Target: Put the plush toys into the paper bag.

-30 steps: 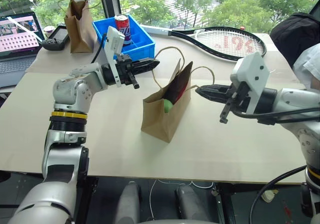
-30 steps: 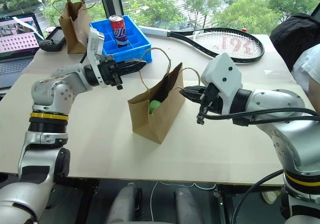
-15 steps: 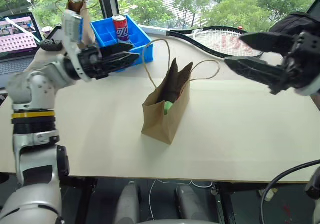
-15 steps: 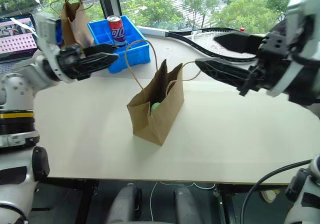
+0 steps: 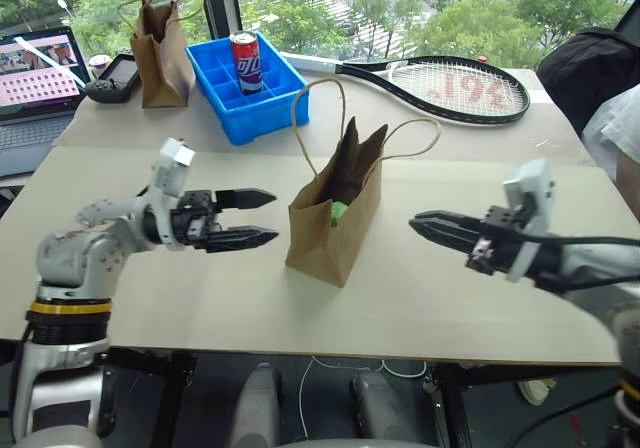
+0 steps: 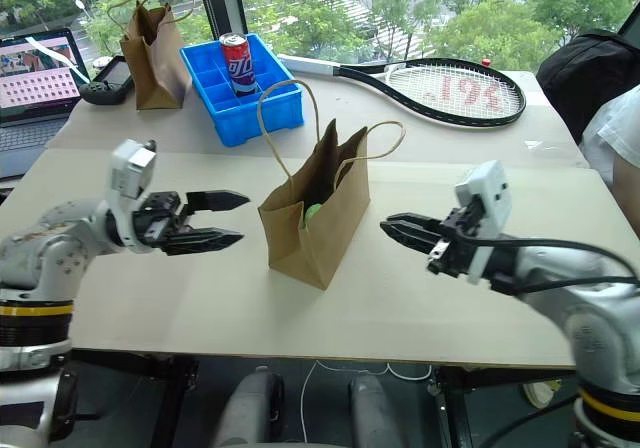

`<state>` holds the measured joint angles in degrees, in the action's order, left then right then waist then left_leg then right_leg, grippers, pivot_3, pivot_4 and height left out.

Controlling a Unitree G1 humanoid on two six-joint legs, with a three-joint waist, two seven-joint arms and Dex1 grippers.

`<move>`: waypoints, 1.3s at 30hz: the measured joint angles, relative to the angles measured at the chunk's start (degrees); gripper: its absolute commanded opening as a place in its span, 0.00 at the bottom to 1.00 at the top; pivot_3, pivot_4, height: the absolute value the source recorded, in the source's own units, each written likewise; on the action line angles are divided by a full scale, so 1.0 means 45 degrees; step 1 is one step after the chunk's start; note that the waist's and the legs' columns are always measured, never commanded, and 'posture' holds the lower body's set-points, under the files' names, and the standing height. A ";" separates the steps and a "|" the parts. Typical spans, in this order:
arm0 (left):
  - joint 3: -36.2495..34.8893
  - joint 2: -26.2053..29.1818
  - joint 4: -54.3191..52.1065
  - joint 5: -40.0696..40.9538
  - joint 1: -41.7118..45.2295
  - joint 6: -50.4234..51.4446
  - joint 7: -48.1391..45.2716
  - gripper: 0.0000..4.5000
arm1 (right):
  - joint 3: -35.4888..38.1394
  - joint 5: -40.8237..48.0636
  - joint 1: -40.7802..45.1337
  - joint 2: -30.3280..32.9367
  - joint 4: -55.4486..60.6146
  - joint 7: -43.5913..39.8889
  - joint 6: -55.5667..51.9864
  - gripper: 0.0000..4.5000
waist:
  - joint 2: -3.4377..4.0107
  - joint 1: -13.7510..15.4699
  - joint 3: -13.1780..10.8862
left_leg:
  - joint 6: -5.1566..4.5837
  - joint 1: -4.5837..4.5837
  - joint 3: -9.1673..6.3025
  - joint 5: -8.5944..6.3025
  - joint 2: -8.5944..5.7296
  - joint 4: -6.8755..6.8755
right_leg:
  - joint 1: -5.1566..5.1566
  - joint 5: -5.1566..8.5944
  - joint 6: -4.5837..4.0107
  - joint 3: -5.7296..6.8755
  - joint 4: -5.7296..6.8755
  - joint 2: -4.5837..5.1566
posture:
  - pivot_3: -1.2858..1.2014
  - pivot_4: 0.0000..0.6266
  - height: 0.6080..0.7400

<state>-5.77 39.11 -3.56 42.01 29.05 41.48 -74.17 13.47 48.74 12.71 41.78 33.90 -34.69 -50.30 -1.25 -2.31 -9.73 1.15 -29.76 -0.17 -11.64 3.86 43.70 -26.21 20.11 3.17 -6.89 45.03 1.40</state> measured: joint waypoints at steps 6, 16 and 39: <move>0.0160 -0.0906 -0.1339 0.0318 -0.0152 0.0271 0.1393 1.00 | -0.2926 -0.2199 0.0986 -0.1187 -0.0102 0.0451 0.1158 0.01 | -0.0001 -0.0081 0.0000 | 0.0000 0.0007 -0.0004 0.0000 0.0012 -0.0015 | -0.0002 -0.0027 -0.0048 0.0001 0.0003 -0.0013 | 0.52 0.24 0.42; 0.1030 -0.1331 -0.2368 0.0283 -0.0127 0.0801 0.3318 1.00 | -0.5377 -0.4536 0.1941 -0.2828 -0.0969 0.0766 0.2362 0.01 | -0.0002 -0.0001 0.0001 | 0.0000 0.0009 -0.0006 0.0000 0.0007 -0.0008 | 0.0006 -0.0027 -0.0047 0.0004 0.0002 -0.0012 | 0.52 0.24 0.42; 0.1534 -0.1703 -0.0085 -0.1246 0.1822 -0.0148 0.4169 0.01 | -0.3428 -0.5059 -0.1099 -0.1820 -0.0406 0.0187 0.2381 0.00 | -0.0002 0.0234 0.0000 | 0.0000 -0.0011 -0.0013 0.0000 -0.0002 0.0000 | -0.0001 -0.0025 -0.0045 0.0019 -0.0002 -0.0007 | 0.52 0.24 0.42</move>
<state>1.13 31.44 -3.94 36.40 37.25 40.81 -55.41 -1.95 25.97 7.76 33.59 32.08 -33.85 -39.59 -1.26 -1.26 -9.73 1.15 -29.81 -0.23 -11.64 3.85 43.70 -26.22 20.00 2.96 -6.80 45.02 1.37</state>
